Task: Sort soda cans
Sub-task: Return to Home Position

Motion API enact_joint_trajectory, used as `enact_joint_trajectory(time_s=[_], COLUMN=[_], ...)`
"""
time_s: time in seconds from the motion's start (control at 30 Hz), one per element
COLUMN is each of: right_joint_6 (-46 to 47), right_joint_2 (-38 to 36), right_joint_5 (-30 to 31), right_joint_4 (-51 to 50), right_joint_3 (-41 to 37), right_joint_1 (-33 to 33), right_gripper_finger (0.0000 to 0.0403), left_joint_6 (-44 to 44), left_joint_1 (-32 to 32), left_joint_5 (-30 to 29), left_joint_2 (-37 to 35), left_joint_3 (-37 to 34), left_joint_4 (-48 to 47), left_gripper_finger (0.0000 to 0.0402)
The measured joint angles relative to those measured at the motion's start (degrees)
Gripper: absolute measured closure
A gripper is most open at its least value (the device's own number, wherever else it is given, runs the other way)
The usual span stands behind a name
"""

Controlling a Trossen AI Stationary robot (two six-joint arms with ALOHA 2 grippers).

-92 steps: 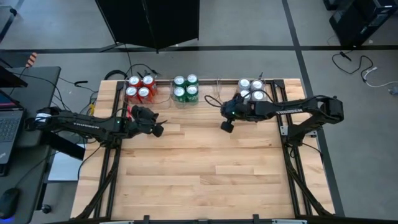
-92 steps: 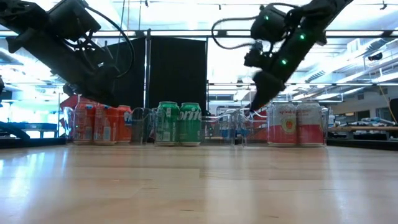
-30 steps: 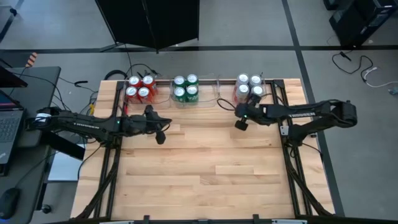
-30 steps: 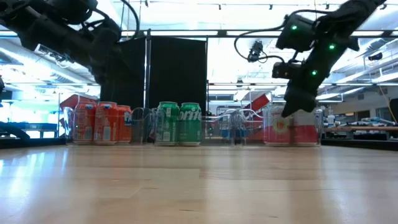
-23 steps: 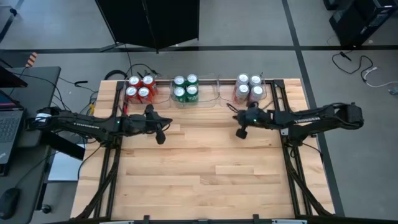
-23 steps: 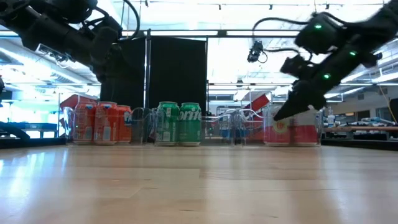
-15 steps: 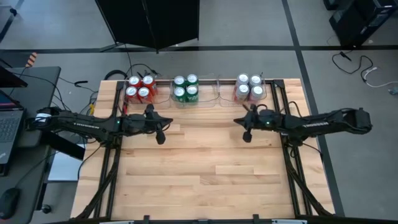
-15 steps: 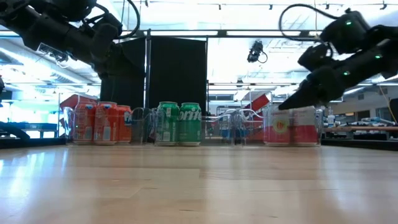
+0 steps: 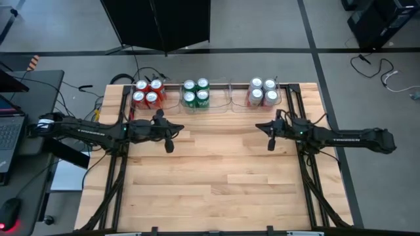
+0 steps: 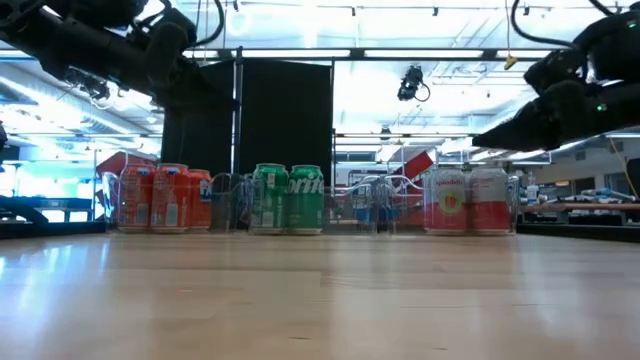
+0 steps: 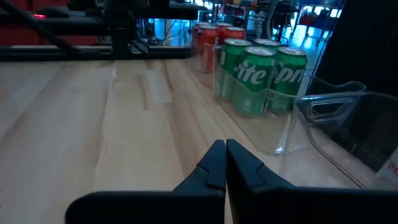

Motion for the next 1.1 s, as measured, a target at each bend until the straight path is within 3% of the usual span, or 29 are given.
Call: enact_joint_trajectory(time_s=[0.37, 0.47, 0.63, 0.87, 0.97, 1.1], right_joint_6=[-0.7, -0.7, -0.8, -1.7, -1.6, -1.2], right_joint_2=[-15.1, -17.4, -18.4, -18.3, -18.3, -18.3], right_joint_5=[5.3, 5.4, 5.5, 5.5, 5.5, 5.5], right_joint_4=[-11.9, -13.1, -13.2, -13.2, -13.2, -13.2], right_joint_3=[0.0, 0.0, 0.0, 0.0, 0.0, -0.1], right_joint_1=[3.9, 4.4, 4.4, 4.1, 3.8, 3.4], right_gripper_finger=[0.0403, 0.0403, 0.0403, 0.0403, 0.0403, 0.0403], left_joint_6=[5.9, 7.4, 8.0, 7.1, 6.6, 6.4], left_joint_1=[-3.3, -3.4, -3.4, -3.4, -3.4, -3.4], left_joint_5=[2.7, 6.1, 6.8, 8.4, 8.2, 7.0], left_joint_2=[0.0, 0.0, -2.2, -13.0, -18.9, -26.3], left_joint_3=[0.0, 0.0, -0.9, -14.0, -17.3, -19.0], left_joint_4=[5.6, 7.3, 8.3, 22.0, 21.4, 13.9], left_gripper_finger=[0.0387, 0.0387, 0.0387, 0.0387, 0.0387, 0.0387])
